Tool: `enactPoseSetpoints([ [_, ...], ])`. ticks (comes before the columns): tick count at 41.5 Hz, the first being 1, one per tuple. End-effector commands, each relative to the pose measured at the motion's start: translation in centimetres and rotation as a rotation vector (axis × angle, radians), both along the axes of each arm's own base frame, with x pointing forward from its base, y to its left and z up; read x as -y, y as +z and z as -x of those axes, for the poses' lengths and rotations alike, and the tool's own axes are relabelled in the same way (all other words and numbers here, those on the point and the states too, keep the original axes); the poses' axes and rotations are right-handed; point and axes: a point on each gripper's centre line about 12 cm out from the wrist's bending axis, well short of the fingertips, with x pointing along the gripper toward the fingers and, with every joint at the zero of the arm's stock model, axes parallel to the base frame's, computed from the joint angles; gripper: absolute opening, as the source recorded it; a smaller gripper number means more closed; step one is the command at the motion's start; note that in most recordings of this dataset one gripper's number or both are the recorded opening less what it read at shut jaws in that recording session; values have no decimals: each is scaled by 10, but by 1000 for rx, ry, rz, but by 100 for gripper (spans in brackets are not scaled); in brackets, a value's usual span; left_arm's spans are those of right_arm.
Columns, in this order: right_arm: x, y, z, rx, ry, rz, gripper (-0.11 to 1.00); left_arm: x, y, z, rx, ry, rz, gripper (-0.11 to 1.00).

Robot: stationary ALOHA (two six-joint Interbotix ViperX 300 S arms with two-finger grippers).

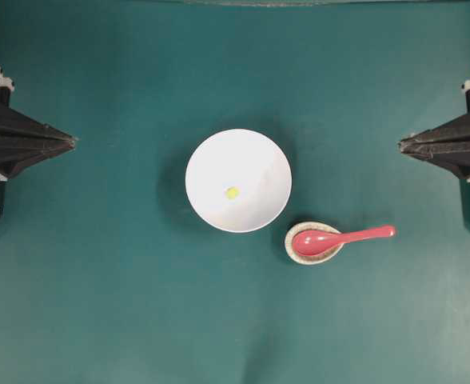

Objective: Scoop the yellow hexagonal prism block from the bowl with a spoon using the right arm.

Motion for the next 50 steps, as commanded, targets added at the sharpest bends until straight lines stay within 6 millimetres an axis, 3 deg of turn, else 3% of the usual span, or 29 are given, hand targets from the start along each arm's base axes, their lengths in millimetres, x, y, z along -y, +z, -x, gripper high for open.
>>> enactPoseSetpoints([
  [1, 3, 8, -2, 21, -14, 6, 0, 0, 7, -3, 0, 1, -21, 0],
  [22, 3, 11, -6, -64, -13, 2, 2, 0, 9, -2, -5, 1, -20, 0],
  [25, 3, 9, -7, -80, -14, 4, 9, 0, 9, -1, -5, 1, -20, 0],
  [32, 5, 1, -11, -138, -25, 6, 40, 0, 6, -3, -18, 1, -20, 0],
  [35, 5, -3, -13, -166, -25, -3, 47, 0, 6, -3, -22, 1, -21, 0],
  [50, 6, -35, -28, -323, -32, -63, 47, 0, 5, -2, -34, 1, -23, 0],
])
